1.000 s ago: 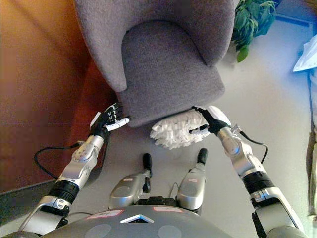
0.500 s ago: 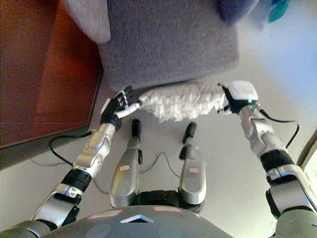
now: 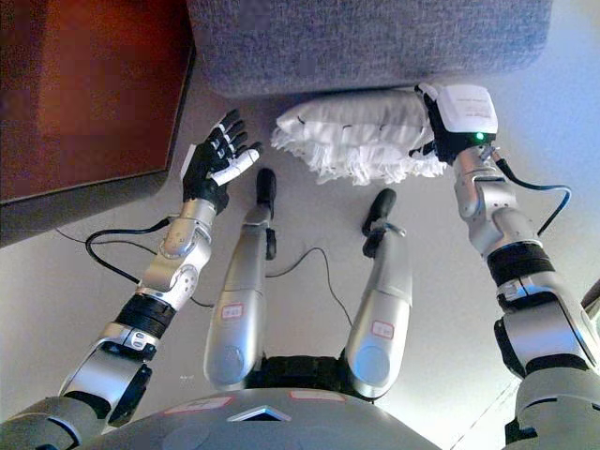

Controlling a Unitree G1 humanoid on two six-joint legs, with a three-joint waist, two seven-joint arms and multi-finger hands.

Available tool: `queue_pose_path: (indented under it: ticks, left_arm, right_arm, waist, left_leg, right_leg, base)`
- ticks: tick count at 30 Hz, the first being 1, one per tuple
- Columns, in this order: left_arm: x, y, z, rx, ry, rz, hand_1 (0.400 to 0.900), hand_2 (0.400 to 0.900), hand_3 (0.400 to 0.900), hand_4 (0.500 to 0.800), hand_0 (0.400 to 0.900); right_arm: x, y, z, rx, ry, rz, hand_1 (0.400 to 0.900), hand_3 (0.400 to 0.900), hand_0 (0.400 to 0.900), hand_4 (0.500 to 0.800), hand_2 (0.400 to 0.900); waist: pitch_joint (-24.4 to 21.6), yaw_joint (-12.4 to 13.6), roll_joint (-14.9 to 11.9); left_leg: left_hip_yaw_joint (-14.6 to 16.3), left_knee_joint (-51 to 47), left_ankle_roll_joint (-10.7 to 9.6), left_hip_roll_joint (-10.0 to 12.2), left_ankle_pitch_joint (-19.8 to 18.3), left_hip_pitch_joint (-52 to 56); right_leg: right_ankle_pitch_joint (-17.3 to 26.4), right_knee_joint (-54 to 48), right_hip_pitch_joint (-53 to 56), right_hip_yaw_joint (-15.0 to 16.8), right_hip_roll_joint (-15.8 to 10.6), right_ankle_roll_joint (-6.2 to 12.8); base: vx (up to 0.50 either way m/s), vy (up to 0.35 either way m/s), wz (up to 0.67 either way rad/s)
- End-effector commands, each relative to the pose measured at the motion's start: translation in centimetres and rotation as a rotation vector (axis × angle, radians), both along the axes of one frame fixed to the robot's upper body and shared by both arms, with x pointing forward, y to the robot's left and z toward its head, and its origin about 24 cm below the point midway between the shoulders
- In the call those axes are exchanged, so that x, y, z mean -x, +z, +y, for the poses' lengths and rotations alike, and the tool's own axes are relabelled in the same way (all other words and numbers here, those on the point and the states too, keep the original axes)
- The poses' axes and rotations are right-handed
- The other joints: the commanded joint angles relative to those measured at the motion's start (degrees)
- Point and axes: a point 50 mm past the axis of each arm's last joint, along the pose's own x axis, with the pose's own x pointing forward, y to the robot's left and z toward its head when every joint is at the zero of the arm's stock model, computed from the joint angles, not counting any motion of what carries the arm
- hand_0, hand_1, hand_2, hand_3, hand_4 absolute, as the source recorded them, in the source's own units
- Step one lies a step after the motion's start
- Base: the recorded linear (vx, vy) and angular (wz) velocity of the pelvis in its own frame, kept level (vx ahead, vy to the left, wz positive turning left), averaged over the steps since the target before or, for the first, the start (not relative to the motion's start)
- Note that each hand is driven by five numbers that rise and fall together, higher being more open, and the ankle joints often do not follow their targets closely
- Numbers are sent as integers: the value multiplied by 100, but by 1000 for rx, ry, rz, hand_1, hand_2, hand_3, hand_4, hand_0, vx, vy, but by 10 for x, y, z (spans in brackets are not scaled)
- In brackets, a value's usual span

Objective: Pick up the pillow and put it on the sofa.

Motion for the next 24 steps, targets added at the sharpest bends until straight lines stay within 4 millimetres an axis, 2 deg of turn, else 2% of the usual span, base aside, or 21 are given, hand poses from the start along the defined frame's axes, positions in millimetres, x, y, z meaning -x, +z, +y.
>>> queue_pose_path:
  ticks: [1, 7, 19, 23, 24]
  left_arm:
    - [4, 44, -7, 83, -25, -233, 900, 900, 900, 800, 900]
    - [11, 66, -7, 119, -44, -323, 900, 900, 900, 800, 900]
    - [21, 71, -8, 171, -82, -339, 900, 900, 900, 800, 900]
    - [22, 75, -10, 178, -95, -342, 900, 900, 900, 800, 900]
    - [22, 73, -10, 180, -94, -335, 900, 900, 900, 800, 900]
  right_arm:
    - [-6, 35, -11, 26, -25, -135, 900, 900, 900, 800, 900]
    - [-14, 60, -12, 40, -37, -188, 900, 900, 900, 800, 900]
    - [-26, 101, -7, 31, -29, -257, 900, 900, 900, 800, 900]
    - [-33, 117, 3, 63, -20, -271, 900, 900, 900, 800, 900]
    - [-34, 117, 5, 60, -13, -270, 900, 900, 900, 800, 900]
  waist:
    - [6, -19, 60]
    - [6, 43, 133]
    - [6, 183, 109]
    - [6, 227, 95]
    - [6, 230, 91]
  left_leg:
    - [21, 562, 99, 187, -942, -20]
    - [-35, 1064, 92, 102, -1046, -800]
    - [-104, 1530, 59, -39, -1085, -1602]
    - [-137, 1630, 39, -71, -1082, -1803]
    - [-119, 1705, 34, -33, -1284, -1731]
  right_leg:
    - [228, 475, -433, 310, -99, 460]
    - [59, 947, -1180, 428, -153, 408]
    - [-58, 1349, -1969, 525, -197, 376]
    - [-87, 1414, -2150, 527, -226, 355]
    - [-281, 1519, -2094, 535, -216, 408]
  base:
    - [-32, 6, 3]
    - [-28, 8, 5]
    - [0, 3, 1]
    - [25, -5, -1]
    - [94, -18, -2]
